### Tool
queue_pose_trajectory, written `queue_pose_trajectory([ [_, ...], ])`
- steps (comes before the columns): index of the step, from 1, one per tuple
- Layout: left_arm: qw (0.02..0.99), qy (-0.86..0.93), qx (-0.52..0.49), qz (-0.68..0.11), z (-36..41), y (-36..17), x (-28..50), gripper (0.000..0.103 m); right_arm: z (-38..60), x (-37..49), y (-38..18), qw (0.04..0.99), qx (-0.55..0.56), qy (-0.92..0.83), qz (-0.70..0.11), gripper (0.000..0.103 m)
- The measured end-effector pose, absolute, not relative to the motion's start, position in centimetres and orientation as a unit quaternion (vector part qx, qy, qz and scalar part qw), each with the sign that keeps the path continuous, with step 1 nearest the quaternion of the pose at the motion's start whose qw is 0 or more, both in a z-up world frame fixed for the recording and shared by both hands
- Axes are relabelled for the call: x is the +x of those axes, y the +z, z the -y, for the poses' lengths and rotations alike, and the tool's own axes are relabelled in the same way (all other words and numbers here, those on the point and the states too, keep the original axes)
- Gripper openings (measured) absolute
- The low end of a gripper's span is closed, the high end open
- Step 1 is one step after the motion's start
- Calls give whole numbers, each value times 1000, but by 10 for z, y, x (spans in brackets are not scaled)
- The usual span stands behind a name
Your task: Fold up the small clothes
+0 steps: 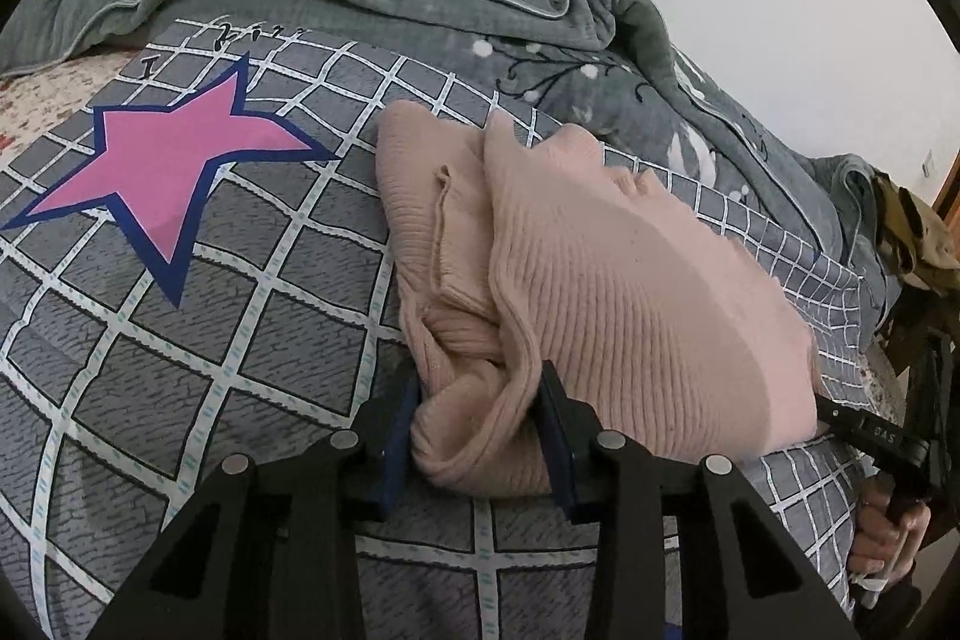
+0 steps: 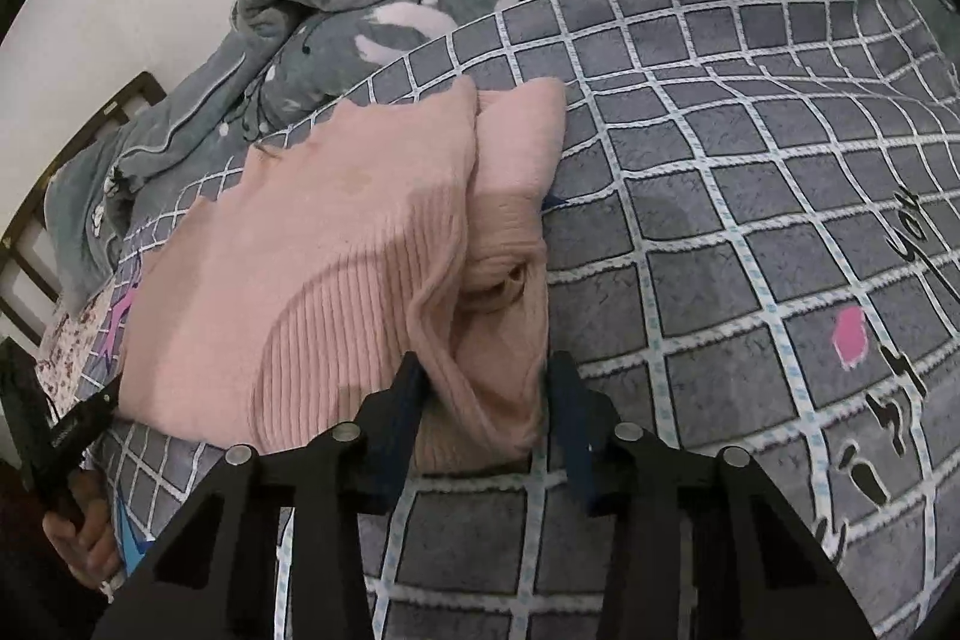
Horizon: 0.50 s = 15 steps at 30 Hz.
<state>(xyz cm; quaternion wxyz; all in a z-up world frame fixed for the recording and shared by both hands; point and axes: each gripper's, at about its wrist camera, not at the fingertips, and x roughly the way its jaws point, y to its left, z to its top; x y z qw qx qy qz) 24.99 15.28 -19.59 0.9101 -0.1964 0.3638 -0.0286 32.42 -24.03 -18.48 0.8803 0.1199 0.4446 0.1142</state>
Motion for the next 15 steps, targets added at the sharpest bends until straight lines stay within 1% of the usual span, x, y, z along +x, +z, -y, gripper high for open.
queue_pose_trajectory([
  [1,910,-30,-199,-363,-154,-196,250,35,239,324,-185,882,115,112,-443,37],
  [2,910,-31,-202,-362,-153,-196,249,35,237,323,-185,885,111,112,-439,28],
  [3,910,-33,-203,-361,-153,-195,249,29,237,322,-186,885,112,116,-436,16],
  [4,910,-41,-208,-357,-154,-195,248,22,238,320,-186,887,117,121,-431,15],
  [6,908,-52,-220,-353,-157,-196,248,19,242,317,-184,888,127,129,-423,12],
  [11,896,-56,-262,-354,-168,-193,244,15,246,310,-173,889,139,139,-413,11],
  [15,896,-50,-268,-351,-166,-185,227,15,250,292,-158,890,155,148,-401,11],
])
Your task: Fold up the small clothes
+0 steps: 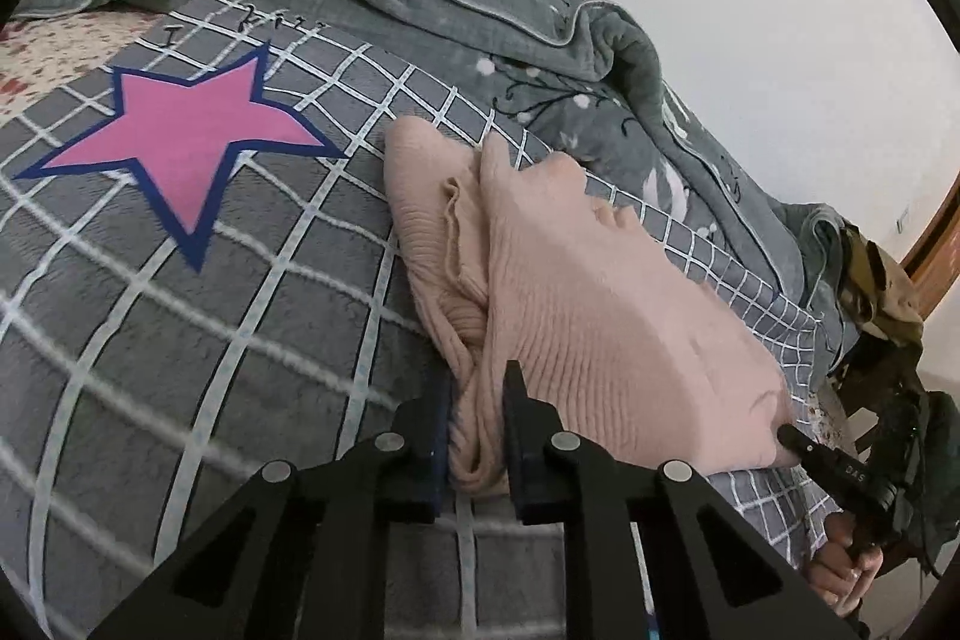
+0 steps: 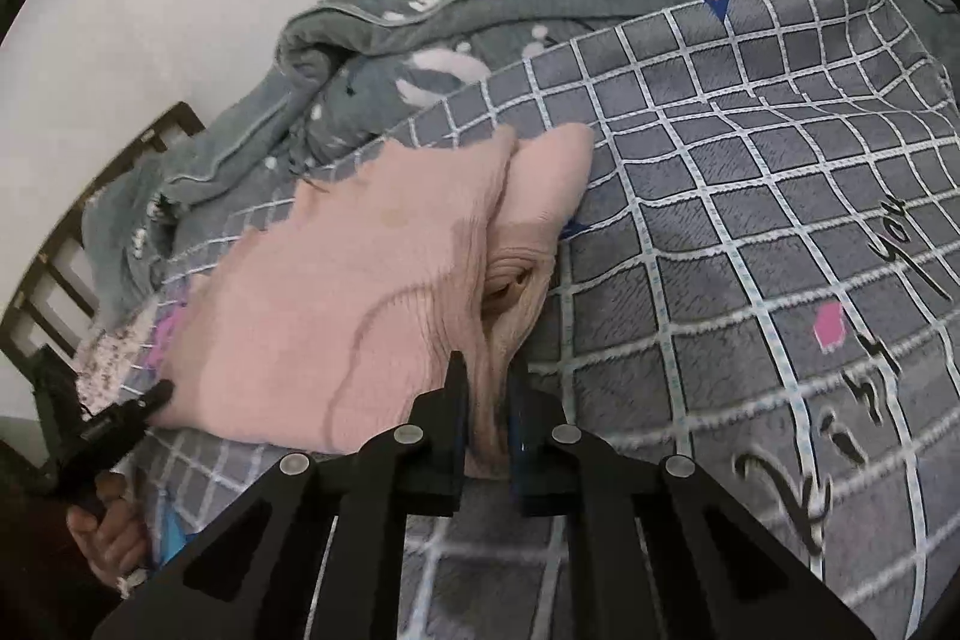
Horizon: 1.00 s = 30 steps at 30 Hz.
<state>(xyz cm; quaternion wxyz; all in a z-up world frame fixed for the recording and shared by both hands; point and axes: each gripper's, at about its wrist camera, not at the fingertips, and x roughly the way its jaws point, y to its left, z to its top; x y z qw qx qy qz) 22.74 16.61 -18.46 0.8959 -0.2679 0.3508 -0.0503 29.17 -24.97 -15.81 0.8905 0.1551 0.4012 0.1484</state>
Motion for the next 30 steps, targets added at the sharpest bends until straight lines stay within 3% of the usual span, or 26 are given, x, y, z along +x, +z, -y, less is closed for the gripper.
queue_pose_trajectory([
  [17,882,-69,-284,-368,-146,-176,93,16,287,155,-143,880,145,157,-424,12],
  [20,888,-45,-264,-374,-142,-179,90,21,281,149,-143,888,106,125,-430,18],
  [22,885,-45,-271,-377,-146,-181,93,32,276,143,-132,902,89,111,-408,18],
  [27,877,-59,-295,-375,-157,-181,116,51,235,130,-100,932,53,136,-332,42],
  [30,875,-63,-290,-383,-153,-180,134,51,193,137,-105,933,24,161,-321,42],
])
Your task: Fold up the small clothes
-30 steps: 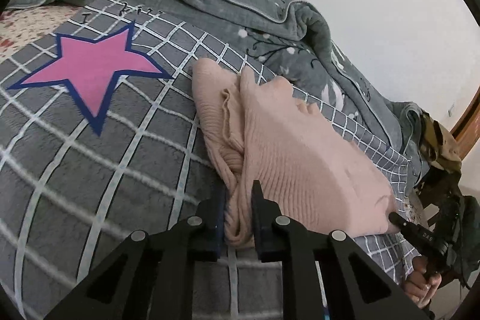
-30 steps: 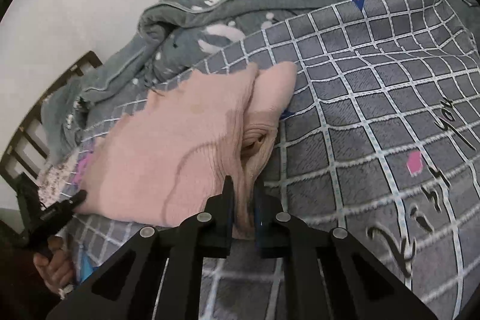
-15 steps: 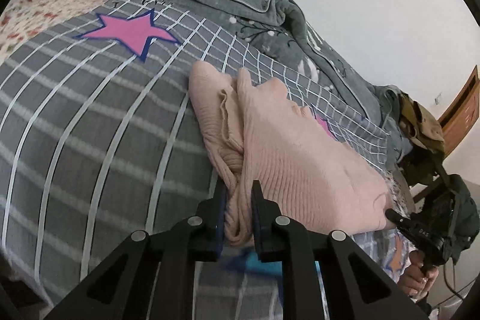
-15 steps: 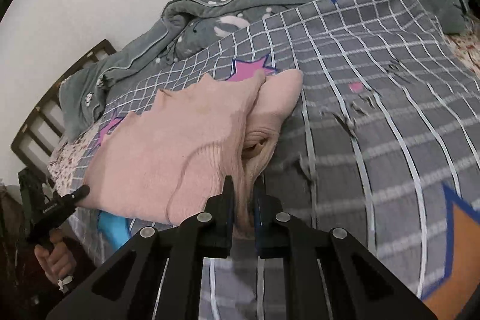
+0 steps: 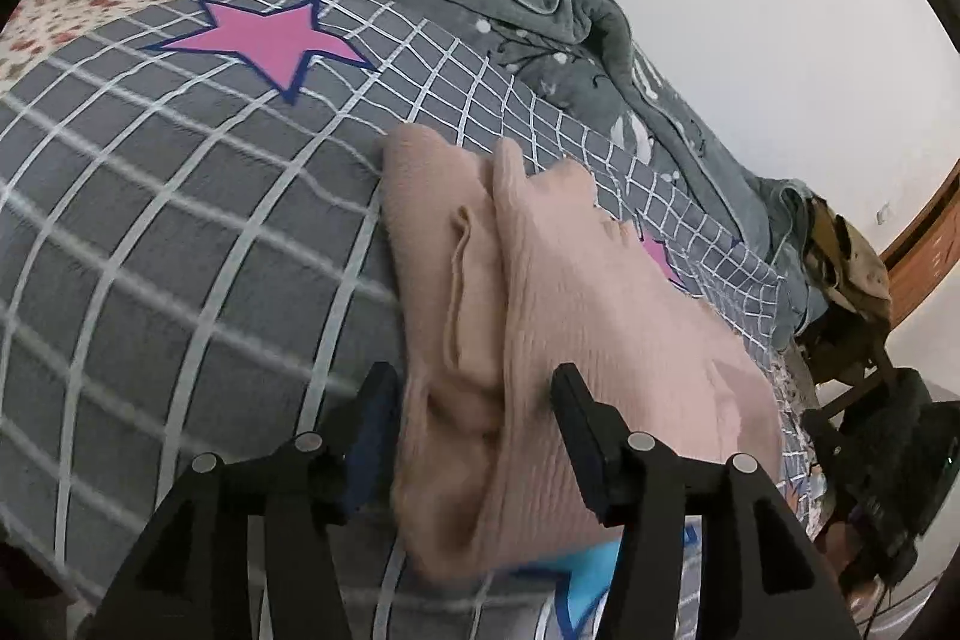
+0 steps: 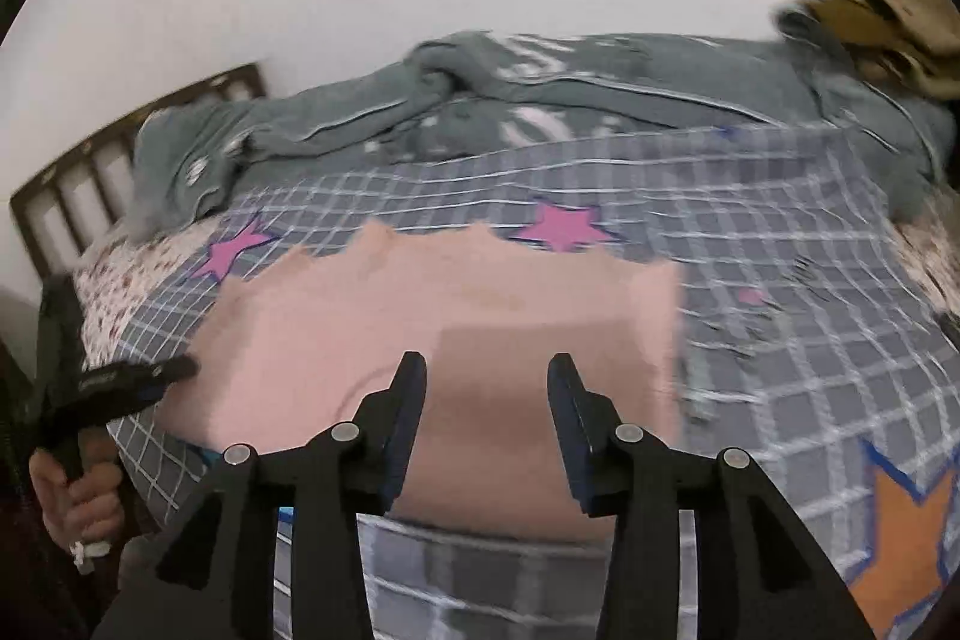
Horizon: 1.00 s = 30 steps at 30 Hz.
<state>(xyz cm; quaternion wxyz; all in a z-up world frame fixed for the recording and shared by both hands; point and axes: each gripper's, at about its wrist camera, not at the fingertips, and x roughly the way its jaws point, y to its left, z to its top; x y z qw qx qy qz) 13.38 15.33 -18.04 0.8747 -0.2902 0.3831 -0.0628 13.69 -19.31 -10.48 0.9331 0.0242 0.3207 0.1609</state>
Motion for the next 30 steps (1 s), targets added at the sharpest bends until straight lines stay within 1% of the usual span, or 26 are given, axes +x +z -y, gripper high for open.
queue_pose_trajectory([
  [5,873,-56,-279,-396,-150,-183,162,52,134,154,-136,926,-7,178,-331,42],
  [8,875,-62,-273,-395,-150,-183,168,52,111,169,-158,930,-36,136,-340,42],
  [16,877,-73,-272,-390,-151,-188,169,52,101,211,-163,926,-8,105,-362,42],
  [20,875,-76,-271,-393,-150,-188,172,53,94,225,-167,926,-15,95,-364,42],
  [25,872,-69,-275,-399,-150,-188,174,54,94,219,-163,926,-21,96,-366,42],
  [27,871,-61,-275,-403,-148,-188,175,54,97,204,-160,925,-26,105,-365,42],
  [29,872,-49,-270,-405,-146,-185,177,49,100,187,-157,926,-34,112,-360,42],
  [30,873,-44,-267,-406,-145,-184,178,42,103,176,-156,927,-38,116,-356,42],
])
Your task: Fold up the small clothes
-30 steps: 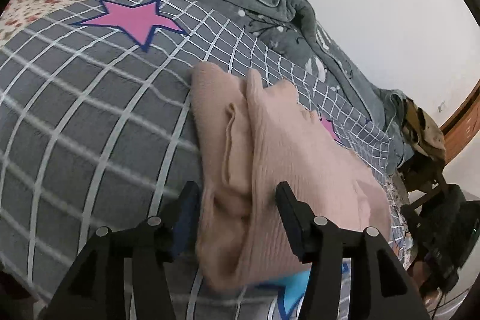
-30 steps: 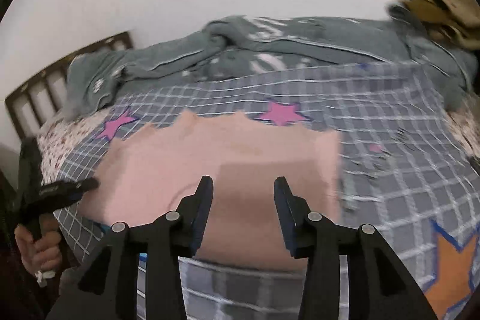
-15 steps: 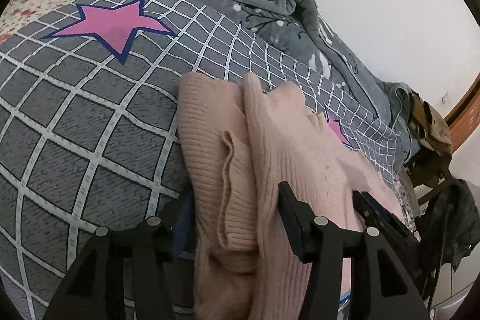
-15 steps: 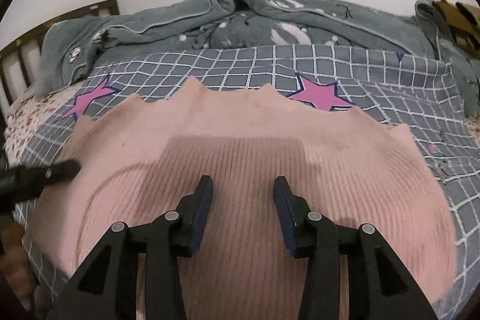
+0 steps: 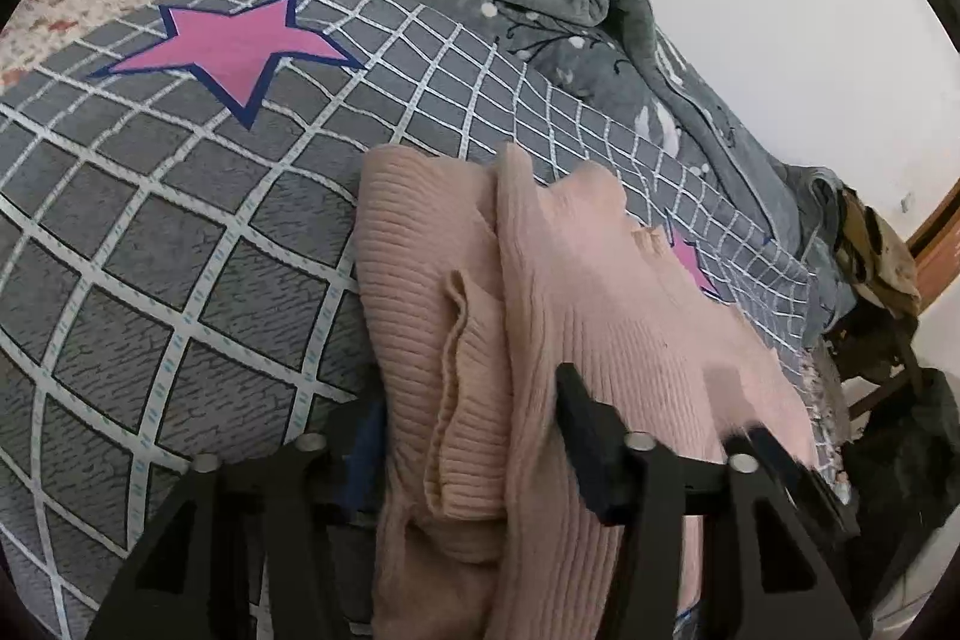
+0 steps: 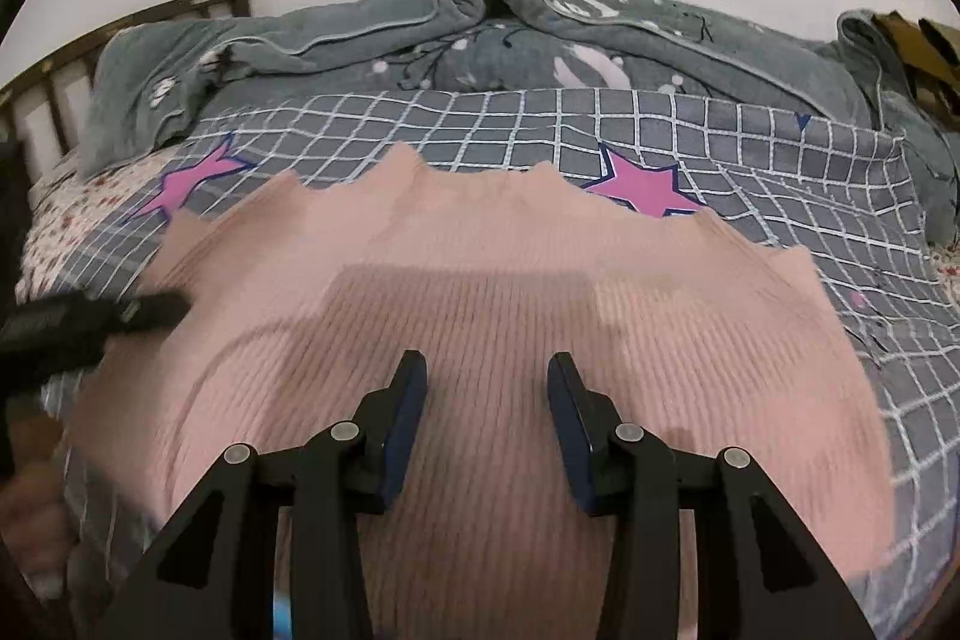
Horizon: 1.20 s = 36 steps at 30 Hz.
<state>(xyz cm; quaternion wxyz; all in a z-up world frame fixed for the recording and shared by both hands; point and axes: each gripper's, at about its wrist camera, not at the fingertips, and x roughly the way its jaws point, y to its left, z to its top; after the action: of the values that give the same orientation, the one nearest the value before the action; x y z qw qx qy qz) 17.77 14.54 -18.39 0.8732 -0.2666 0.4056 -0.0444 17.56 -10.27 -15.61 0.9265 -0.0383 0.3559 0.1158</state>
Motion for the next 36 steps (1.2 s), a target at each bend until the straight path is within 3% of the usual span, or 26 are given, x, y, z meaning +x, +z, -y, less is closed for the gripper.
queue_pose_trajectory([
  [4,871,-27,-271,-409,-142,-177,179,29,109,140,-156,924,-49,129,-358,42],
  [7,871,-15,-265,-413,-138,-169,179,26,115,117,-163,913,-59,150,-375,42],
  [16,880,-4,-258,-398,-111,-117,179,23,181,75,-130,926,-20,170,-337,42],
  [26,897,-43,-196,-395,9,-54,195,22,289,82,-119,937,90,102,-320,42],
  [29,890,-79,-193,-405,59,-56,197,22,322,77,-118,938,118,79,-317,42],
  [36,848,-143,-163,-484,164,-120,203,25,358,64,-126,932,136,54,-332,42],
])
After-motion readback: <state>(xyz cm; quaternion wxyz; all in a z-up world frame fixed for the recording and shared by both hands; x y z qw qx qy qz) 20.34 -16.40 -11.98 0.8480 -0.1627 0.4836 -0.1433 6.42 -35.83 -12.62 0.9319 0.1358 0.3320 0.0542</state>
